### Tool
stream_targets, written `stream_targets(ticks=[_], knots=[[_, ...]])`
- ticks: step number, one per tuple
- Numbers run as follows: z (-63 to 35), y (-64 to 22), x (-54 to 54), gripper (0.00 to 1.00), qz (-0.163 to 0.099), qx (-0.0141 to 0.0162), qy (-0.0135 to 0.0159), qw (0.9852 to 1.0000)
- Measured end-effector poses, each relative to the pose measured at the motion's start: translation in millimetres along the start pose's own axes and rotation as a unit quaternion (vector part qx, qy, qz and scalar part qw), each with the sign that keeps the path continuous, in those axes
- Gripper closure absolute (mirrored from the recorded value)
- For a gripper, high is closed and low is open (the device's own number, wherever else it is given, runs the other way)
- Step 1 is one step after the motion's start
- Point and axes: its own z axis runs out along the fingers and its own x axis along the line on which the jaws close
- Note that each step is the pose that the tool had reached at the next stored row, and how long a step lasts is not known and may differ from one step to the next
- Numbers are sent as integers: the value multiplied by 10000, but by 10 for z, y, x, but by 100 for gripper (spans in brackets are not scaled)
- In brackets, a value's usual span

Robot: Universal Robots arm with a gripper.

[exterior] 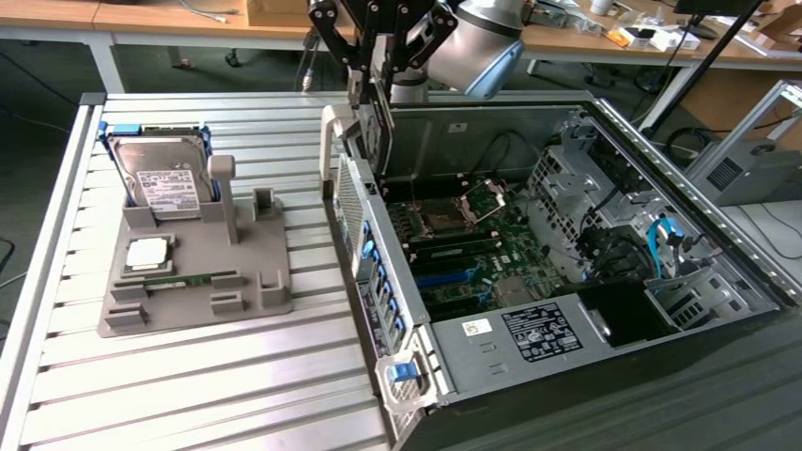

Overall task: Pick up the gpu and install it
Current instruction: 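Pick up the gpu and move the gpu toward the slot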

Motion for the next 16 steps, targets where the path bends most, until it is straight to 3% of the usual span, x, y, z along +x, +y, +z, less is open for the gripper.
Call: stream_targets(ticks=[16], knots=[[2,4,-58,73,0,0,0,10000]])
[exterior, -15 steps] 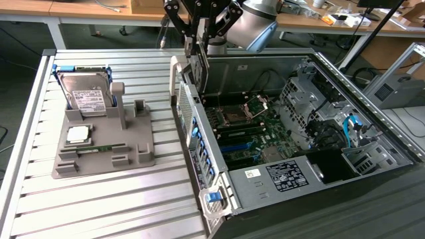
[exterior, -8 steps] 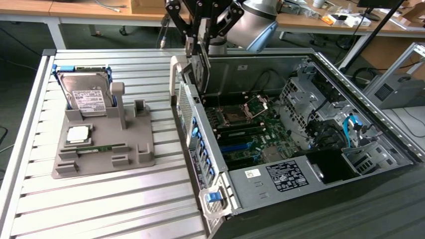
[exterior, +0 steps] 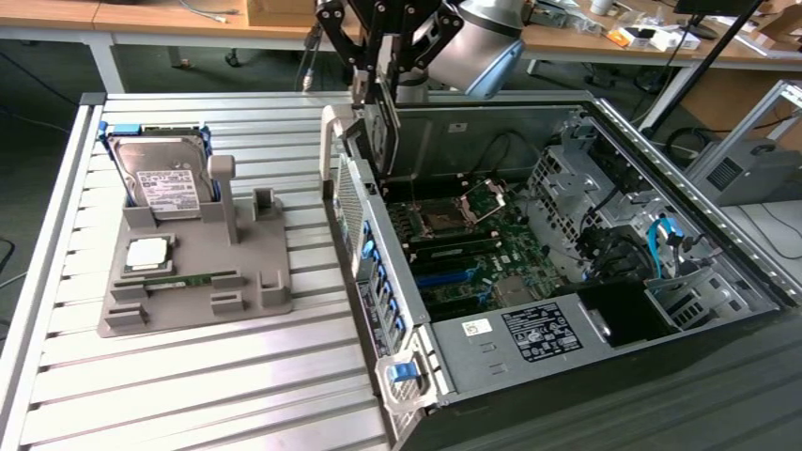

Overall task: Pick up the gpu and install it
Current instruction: 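Pick up the gpu and move the gpu toward the slot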

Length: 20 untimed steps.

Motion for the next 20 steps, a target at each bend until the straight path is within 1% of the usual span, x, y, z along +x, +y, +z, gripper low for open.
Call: stream_targets(ticks=[20], knots=[[2,4,-57,73,0,1,0,10000]])
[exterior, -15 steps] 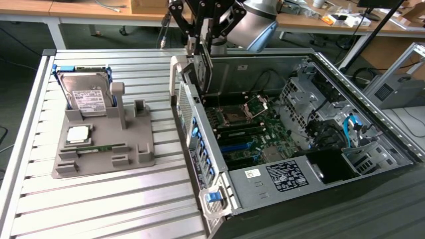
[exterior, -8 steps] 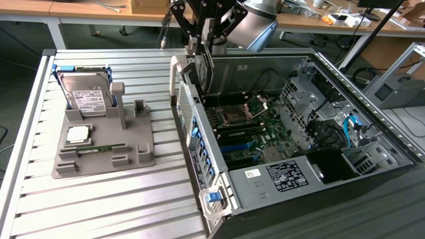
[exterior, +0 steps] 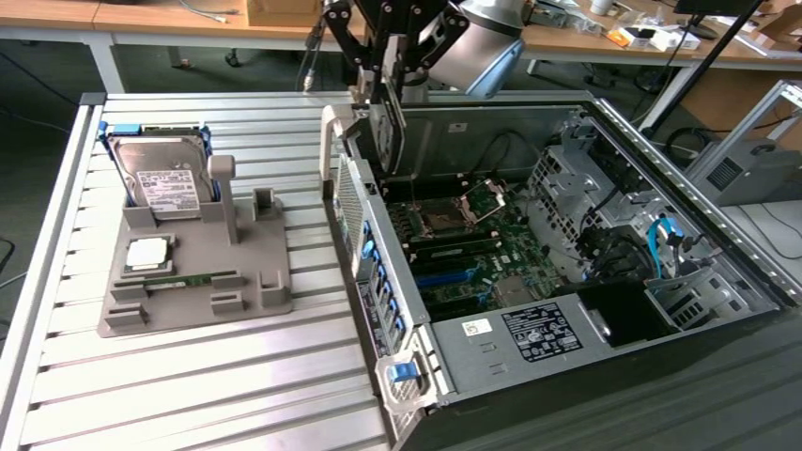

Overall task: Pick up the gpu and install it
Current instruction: 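Pick up the gpu and move the gpu toward the slot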

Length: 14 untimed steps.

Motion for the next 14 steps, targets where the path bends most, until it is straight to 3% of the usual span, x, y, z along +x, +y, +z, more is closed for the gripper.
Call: stream_targets(ticks=[14], knots=[[3,3,-34,73,0,0,0,10000]])
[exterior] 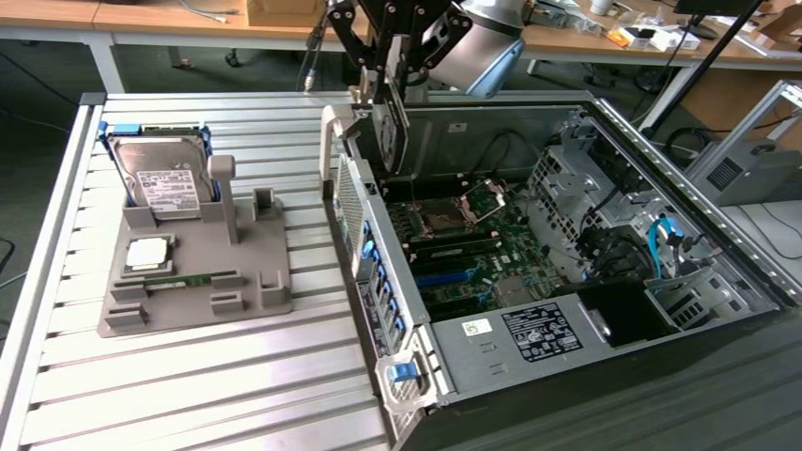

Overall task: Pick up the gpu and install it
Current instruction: 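Pick up the gpu and move the gpu toward the slot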

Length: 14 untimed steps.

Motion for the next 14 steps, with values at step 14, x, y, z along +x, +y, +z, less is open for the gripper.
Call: stream_targets(ticks=[14], knots=[[26,-15,-21,73,-1,26,-2,10000]])
